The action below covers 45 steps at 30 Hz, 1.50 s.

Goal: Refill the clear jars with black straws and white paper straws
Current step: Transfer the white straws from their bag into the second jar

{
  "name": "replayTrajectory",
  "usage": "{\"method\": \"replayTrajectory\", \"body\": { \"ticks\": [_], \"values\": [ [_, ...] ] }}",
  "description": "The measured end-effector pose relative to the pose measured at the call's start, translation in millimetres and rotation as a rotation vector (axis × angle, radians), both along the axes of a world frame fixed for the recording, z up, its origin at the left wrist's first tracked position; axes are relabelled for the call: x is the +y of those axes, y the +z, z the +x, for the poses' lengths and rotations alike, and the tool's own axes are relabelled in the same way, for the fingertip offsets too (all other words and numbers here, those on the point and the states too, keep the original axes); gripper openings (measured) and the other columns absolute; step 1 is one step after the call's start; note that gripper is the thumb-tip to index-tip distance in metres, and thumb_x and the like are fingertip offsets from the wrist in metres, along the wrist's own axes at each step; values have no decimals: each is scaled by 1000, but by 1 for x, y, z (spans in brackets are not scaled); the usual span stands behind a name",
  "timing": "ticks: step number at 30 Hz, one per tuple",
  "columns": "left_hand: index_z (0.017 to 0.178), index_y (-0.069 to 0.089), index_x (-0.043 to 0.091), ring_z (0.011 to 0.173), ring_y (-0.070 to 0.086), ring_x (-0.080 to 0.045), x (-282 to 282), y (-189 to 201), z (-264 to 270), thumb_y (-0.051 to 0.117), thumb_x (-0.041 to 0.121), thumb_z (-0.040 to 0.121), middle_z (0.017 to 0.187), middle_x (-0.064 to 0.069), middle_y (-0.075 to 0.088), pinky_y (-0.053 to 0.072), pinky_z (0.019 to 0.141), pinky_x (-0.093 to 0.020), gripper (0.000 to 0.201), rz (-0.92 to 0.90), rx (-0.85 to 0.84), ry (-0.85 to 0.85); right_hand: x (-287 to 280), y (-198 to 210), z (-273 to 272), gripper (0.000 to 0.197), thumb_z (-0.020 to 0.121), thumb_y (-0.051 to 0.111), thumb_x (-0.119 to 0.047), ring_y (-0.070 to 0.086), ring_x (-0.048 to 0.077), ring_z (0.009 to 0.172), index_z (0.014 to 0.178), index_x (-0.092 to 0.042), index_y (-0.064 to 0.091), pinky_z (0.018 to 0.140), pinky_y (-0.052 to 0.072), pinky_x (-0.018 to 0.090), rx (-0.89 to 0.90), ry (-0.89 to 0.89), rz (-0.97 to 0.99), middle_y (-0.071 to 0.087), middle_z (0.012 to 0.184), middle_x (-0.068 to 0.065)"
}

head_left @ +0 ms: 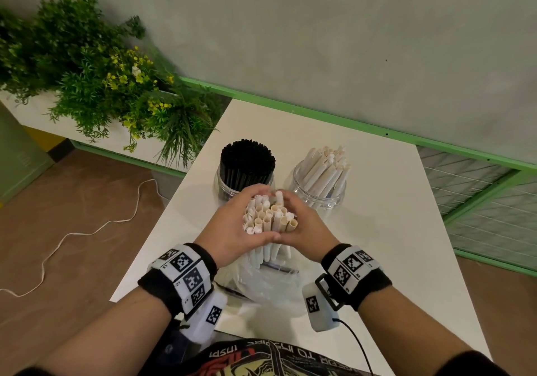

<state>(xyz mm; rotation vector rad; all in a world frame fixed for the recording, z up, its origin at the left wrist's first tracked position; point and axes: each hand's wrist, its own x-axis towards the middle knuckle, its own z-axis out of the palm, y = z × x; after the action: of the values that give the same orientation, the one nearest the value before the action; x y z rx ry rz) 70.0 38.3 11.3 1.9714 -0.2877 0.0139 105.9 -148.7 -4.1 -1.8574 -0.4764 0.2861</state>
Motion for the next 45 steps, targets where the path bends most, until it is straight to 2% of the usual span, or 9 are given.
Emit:
{"method": "replayTrajectory", "body": {
  "ticks": [7, 10, 14, 21, 25, 33, 37, 40, 45],
  "values": [
    [102, 60, 37, 99, 57, -2, -3, -4, 4, 66, 46, 78, 103, 16, 60, 45, 85, -20, 26, 149, -174, 51, -1, -1, -6, 34, 74, 81, -8, 64, 9, 84, 100, -12, 60, 75, 53, 25, 15, -72, 59, 68, 91, 1],
    [100, 59, 36, 98, 55, -1, -3, -6, 5, 60, 52, 78, 101, 18, 58, 44, 84, -20, 27, 201, -187, 49, -1, -1, -10, 27, 77, 78, -7, 62, 11, 80, 96, -7, 59, 72, 52, 27, -10, -100, 72, 67, 89, 9],
    [93, 58, 29, 88, 53, -4, -5, -7, 6, 54, 50, 79, 94, 15, 55, 43, 77, -22, 26, 279, -231, 66, -1, -2, -17, 22, 80, 73, -11, 58, 8, 74, 93, -20, 58, 67, 49, 25, -75, -138, 101, 63, 79, -7],
    [97, 59, 26, 90, 52, -10, -12, -10, 5, 49, 45, 83, 96, 15, 53, 44, 78, -28, 26, 360, -272, 71, -2, -12, -26, 61, 87, 66, -13, 62, 8, 90, 134, -34, 33, 78, 49, 16, -378, -233, -17, 59, 108, -5],
    [97, 58, 27, 89, 52, -11, -11, -11, 7, 49, 44, 83, 96, 14, 52, 45, 77, -30, 24, 372, -268, 70, -5, -12, -23, 43, 87, 66, -7, 57, 2, 105, 121, -29, 53, 91, 41, 12, -483, -315, 7, 61, 111, -4],
    [98, 59, 26, 86, 50, -7, -9, -11, 7, 47, 44, 84, 97, 13, 50, 40, 75, -24, 25, 393, -265, 68, -10, -2, -14, 16, 86, 60, -12, 59, 7, 98, 101, -13, 66, 89, 44, 18, -532, -253, -13, 63, 101, 0],
    [97, 60, 25, 86, 51, -7, -9, -11, 7, 45, 45, 84, 97, 13, 51, 39, 75, -22, 27, 402, -273, 70, -11, 6, -9, 12, 83, 65, -9, 57, 7, 92, 95, -11, 62, 83, 42, 15, -521, -210, -104, 61, 95, -2],
    [96, 59, 25, 85, 51, -7, -9, -11, 8, 45, 44, 84, 96, 13, 50, 38, 74, -23, 26, 406, -277, 70, -13, 8, -5, 9, 83, 61, -8, 58, 13, 88, 92, -10, 60, 80, 46, 24, -533, -195, -126, 60, 91, 0],
    [95, 58, 27, 84, 51, -7, -9, -11, 9, 45, 43, 84, 96, 13, 50, 40, 73, -24, 23, 415, -265, 68, -16, 5, -4, 24, 85, 61, -2, 59, 9, 92, 104, -15, 68, 85, 45, 19, -520, -152, -168, 62, 96, -1]
  ]
}}
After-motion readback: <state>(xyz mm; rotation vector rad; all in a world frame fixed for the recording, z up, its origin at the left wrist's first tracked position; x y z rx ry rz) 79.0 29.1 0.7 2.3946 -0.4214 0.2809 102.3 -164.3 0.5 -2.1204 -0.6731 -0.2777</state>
